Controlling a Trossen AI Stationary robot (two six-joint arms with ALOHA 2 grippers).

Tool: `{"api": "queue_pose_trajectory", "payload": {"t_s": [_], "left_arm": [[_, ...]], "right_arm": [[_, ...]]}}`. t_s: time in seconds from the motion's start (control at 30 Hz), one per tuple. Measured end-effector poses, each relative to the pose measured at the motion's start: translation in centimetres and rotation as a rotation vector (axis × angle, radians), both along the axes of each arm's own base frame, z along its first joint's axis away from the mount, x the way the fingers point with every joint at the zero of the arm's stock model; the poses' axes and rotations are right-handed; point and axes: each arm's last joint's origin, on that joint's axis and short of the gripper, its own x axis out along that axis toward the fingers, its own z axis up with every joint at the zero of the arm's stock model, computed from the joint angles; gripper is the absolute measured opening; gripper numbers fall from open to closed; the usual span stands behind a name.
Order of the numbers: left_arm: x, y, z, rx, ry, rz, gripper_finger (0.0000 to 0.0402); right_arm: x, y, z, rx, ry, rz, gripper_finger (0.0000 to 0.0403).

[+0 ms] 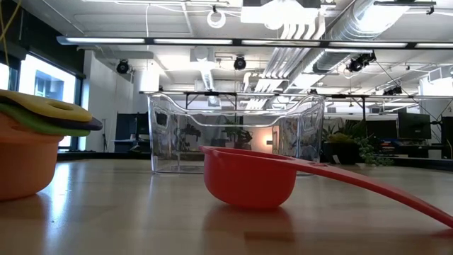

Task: Nest measuring cups in basket
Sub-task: Stack the light blue measuring cup on top of the yellow measuring cup

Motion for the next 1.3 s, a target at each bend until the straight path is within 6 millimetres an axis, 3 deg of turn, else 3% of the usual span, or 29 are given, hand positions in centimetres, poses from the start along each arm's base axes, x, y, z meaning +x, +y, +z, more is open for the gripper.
{"api": "queue_pose_trajectory", "payload": {"t_s": [0.27, 0.73, 1.3], "left_arm": [[-2.1, 0.0, 1.4, -0.009, -0.090, 0.031, 0.0003], [-3.7, 1.9, 3.4, 0.033, -0.213, 0.047, 0.0003], [-3.5, 2.6, 3.6, 0.082, -0.288, 0.216, 0.0003]], "right_arm": [[0.3, 0.0, -0.8, -0.057, 0.010, -0.119, 0.0138], [2.7, 1.2, -7.4, -0.004, 0.142, -0.189, 0.0138], [2.7, 3.6, -12.9, 0.012, 0.310, -0.193, 0.0138]]}}
